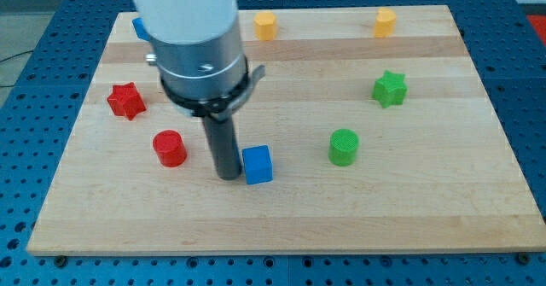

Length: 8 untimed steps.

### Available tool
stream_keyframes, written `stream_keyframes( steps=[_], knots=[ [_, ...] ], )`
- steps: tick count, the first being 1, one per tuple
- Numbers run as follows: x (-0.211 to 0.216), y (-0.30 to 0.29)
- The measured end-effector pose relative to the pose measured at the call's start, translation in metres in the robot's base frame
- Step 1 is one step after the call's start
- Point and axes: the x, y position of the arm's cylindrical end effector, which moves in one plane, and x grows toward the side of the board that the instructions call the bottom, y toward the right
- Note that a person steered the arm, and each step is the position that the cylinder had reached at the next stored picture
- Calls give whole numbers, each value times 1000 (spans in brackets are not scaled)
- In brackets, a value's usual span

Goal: Move the blue cube to the bottom right corner

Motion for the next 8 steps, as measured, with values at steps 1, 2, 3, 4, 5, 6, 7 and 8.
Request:
stream_keyframes(
  steps=[1, 2, 3, 4, 5, 6, 7, 8],
  knots=[
    [-21, 8],
    [-19, 23],
    [7, 51],
    [22, 88],
    [45, 130],
    [62, 163],
    [63, 211],
    [53, 218]
  ],
)
